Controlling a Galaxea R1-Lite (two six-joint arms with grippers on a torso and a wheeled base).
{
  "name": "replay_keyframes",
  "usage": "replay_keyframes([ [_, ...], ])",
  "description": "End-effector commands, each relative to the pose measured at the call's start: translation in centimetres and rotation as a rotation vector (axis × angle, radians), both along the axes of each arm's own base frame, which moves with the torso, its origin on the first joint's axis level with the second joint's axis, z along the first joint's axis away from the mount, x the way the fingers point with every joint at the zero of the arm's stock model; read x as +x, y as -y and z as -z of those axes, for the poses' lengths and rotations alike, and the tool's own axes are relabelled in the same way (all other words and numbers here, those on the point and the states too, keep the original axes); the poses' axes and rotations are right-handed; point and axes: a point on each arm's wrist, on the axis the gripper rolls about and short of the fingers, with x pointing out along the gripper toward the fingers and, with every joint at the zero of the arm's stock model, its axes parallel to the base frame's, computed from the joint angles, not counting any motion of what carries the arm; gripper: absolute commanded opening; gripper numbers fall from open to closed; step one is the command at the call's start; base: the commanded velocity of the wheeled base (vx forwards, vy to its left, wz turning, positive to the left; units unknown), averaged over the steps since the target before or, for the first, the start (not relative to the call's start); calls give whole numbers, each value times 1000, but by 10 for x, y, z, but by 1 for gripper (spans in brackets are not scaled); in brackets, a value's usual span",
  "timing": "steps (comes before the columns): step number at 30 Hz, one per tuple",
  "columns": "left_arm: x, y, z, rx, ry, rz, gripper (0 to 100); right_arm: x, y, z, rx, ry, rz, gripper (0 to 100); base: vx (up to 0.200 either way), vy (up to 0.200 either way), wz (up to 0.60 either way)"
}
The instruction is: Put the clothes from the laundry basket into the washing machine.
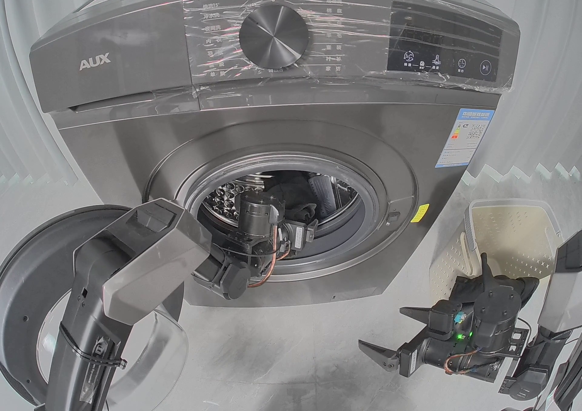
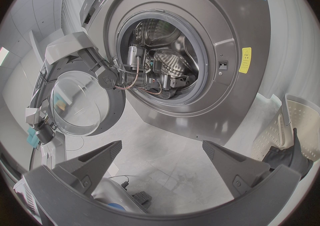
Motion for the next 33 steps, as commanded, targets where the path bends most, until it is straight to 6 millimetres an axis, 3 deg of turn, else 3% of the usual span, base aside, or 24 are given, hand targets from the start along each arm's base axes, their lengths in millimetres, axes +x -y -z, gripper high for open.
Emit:
replay_keyframes([
  [1,5,-5,23,33,-31,-9,100,0,0,0,0,0,0,100,0,0,0],
  [4,8,-7,32,38,-37,-16,100,0,0,0,0,0,0,100,0,0,0],
  [9,11,-10,31,35,-32,-26,100,0,0,0,2,0,0,100,0,0,0],
  [10,12,-11,30,33,-28,-29,0,0,0,0,0,-2,0,100,0,0,0],
  [14,16,-12,24,22,-9,-34,0,0,0,0,0,0,0,100,0,0,0],
  [27,62,-11,-29,-130,246,-137,0,0,1,-2,7,6,4,100,0,0,0],
  [33,72,-12,-37,-162,297,-147,0,-8,11,-7,24,-17,-33,100,0,0,0],
])
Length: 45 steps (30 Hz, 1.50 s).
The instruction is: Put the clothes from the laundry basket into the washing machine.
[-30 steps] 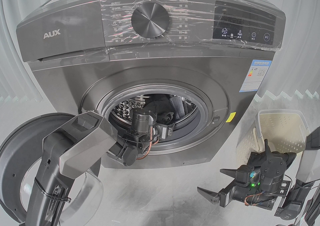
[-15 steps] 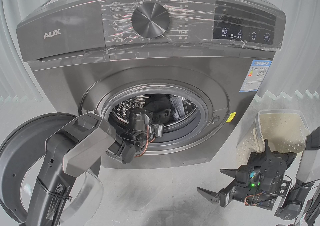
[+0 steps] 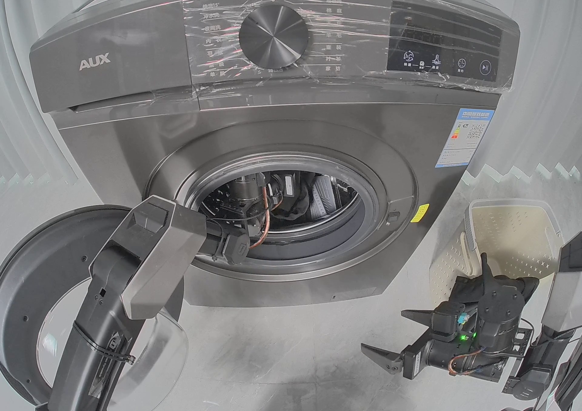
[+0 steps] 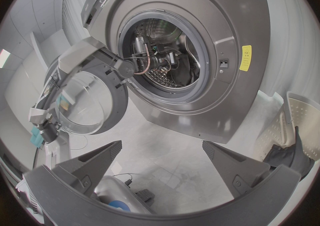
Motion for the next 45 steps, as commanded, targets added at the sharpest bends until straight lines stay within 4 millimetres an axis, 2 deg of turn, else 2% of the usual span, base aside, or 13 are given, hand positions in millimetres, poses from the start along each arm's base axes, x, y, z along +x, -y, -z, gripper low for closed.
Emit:
replay_keyframes([
  [1,10,-2,6,-20,22,-13,0,-6,8,-7,28,-3,-26,100,0,0,0],
  [13,16,-13,9,-27,16,-46,0,-4,8,-6,24,-3,-18,100,0,0,0],
  [33,15,-11,16,-14,-8,-44,0,-5,6,-2,15,-14,-28,100,0,0,0],
  [34,15,-11,15,-17,-5,-44,100,-5,6,-2,15,-14,-28,100,0,0,0],
  [45,5,2,18,-14,-25,-14,100,-4,6,-1,9,-19,-25,100,0,0,0],
])
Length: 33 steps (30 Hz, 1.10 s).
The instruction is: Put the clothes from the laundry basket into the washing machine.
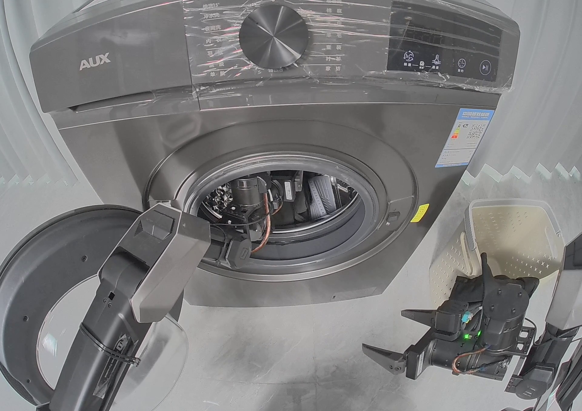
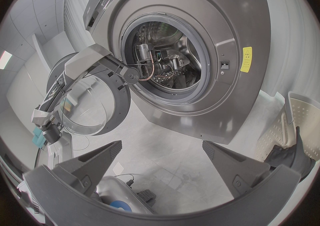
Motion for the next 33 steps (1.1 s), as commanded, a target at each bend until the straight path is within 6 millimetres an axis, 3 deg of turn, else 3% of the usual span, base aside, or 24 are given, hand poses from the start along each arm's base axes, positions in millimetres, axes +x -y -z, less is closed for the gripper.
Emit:
replay_keyframes([
  [1,-6,5,3,11,-23,13,100,-3,3,3,-14,-15,3,100,0,0,0],
  [4,-13,6,7,25,-50,20,100,-2,3,2,-13,-14,5,100,0,0,0],
  [19,-102,47,25,125,-203,179,100,-2,4,2,-13,-14,8,100,0,0,0],
  [27,-145,54,6,134,-205,246,100,-2,4,1,-9,-9,11,100,0,0,0],
  [33,-192,37,-11,154,-224,289,100,-2,4,0,-4,-6,13,100,0,0,0],
])
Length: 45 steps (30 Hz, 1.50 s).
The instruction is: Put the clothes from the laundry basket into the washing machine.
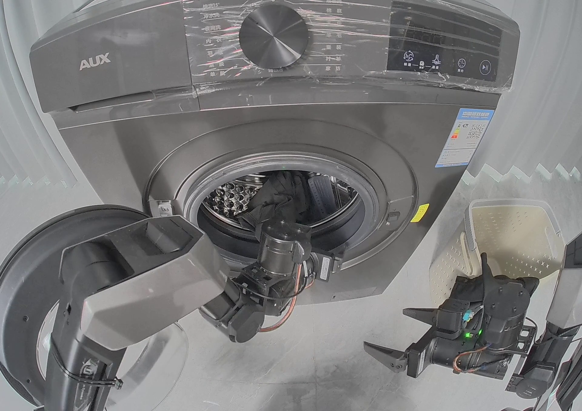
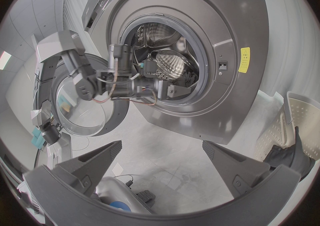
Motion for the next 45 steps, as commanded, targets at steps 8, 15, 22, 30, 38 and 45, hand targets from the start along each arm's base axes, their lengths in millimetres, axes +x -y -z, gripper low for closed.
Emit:
replay_keyframes([
  [8,-93,-43,-66,-52,57,63,100,-3,3,0,-6,-3,12,100,0,0,0],
  [15,-152,-75,-107,-160,66,112,100,-4,10,-16,36,60,47,100,0,0,0],
  [22,-193,-130,-113,-173,58,85,100,-4,26,-39,71,173,202,100,0,0,0],
  [30,-212,-164,-119,-207,93,23,100,-10,49,-67,132,298,312,100,0,0,0],
  [38,-220,-175,-117,-164,118,6,100,-35,69,-70,44,210,335,100,-75,0,0],
  [45,-225,-185,-115,-109,150,-16,100,-55,81,-75,29,226,387,100,-200,0,0],
])
